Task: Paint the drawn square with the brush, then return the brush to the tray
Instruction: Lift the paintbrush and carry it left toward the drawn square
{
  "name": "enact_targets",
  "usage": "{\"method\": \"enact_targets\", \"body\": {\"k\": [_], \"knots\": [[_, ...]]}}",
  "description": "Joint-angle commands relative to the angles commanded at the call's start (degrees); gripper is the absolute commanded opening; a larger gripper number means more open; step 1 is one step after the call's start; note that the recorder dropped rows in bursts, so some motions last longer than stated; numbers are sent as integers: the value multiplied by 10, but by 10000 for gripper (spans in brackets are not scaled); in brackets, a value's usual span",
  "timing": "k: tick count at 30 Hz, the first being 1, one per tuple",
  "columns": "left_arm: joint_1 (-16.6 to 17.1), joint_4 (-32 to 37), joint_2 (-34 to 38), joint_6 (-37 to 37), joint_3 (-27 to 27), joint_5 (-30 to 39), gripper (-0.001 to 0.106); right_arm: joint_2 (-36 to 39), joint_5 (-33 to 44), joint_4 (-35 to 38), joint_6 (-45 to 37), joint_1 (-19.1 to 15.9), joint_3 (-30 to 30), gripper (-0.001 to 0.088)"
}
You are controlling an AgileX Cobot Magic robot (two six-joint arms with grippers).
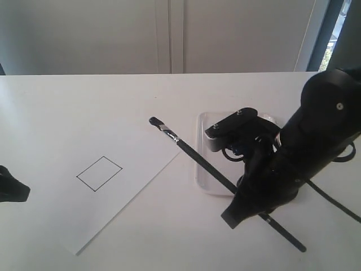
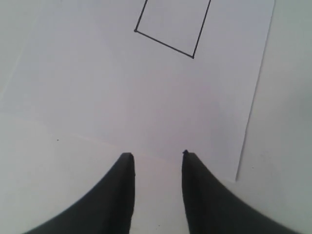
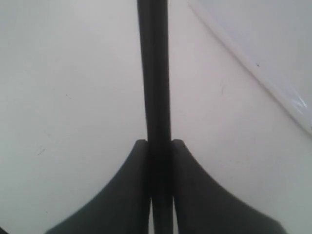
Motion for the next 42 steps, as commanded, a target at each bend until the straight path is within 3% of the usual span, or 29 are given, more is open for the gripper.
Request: {"method": "enact_targets", "body": {"k": [4,11,17,25,30,34,42], "knots": [[0,10,25,7,-5,-18,256,20,14,-7,-4,11,-24,0],[-33,21,34,66,-46,-23,538,49,14,-11,-4,20,-49,0],[-70,102,34,90,-61,-43,537,76,26,-14,-6,20,-63,0],[-73,102,97,90,-61,-44,518,84,10,-5,-16,23,-65,0],[-80,103,136,90,-61,-59,518,84,10,-4,-18,44,-68,0],[-80,103,155,90,-61,-72,518,84,4,-9,-18,62,-68,0],[-102,139,174,68,-60,-110,511,125,5,-12,-15,63,-88,0]]}}
